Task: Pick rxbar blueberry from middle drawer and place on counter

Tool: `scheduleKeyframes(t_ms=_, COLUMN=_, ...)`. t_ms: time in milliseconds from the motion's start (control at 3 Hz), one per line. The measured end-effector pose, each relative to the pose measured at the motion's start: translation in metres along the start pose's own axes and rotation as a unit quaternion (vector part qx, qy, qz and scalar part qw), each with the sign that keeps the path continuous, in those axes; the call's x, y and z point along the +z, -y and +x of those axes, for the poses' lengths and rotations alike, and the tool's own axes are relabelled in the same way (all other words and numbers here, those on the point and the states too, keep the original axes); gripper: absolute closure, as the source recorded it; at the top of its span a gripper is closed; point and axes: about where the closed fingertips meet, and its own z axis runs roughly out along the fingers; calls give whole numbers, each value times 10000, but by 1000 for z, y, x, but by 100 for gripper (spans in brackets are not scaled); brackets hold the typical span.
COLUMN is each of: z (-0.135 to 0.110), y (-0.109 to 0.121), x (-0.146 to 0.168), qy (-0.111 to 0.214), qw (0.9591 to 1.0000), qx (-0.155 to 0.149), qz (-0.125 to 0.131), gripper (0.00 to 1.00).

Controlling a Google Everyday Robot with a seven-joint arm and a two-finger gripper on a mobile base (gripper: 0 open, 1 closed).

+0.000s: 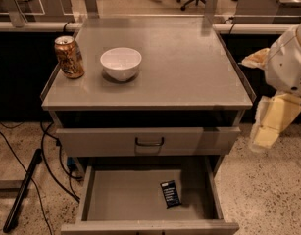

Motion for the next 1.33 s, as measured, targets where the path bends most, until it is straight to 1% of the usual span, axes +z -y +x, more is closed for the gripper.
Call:
scheduleKeyframes(t_ms=333, z=1, y=-22, x=54, qy=327, qw=9983, qx=-442, qz=-200, gripper=26)
scheduleKeyframes(t_ms=667, z=3, y=-38, x=99, qy=465, qw=9960, qx=-671, qz=-351, gripper=50)
scheduleKeyframes(t_ms=1000, z=8, y=-57, x=156, qy=374, qw=9945, qx=-744, qz=-635, gripper=72)
scheduleKeyframes(t_ms=1333, z=11, y=-65, x=171, qy=333, qw=9940, qx=-743, qz=-728, gripper=95)
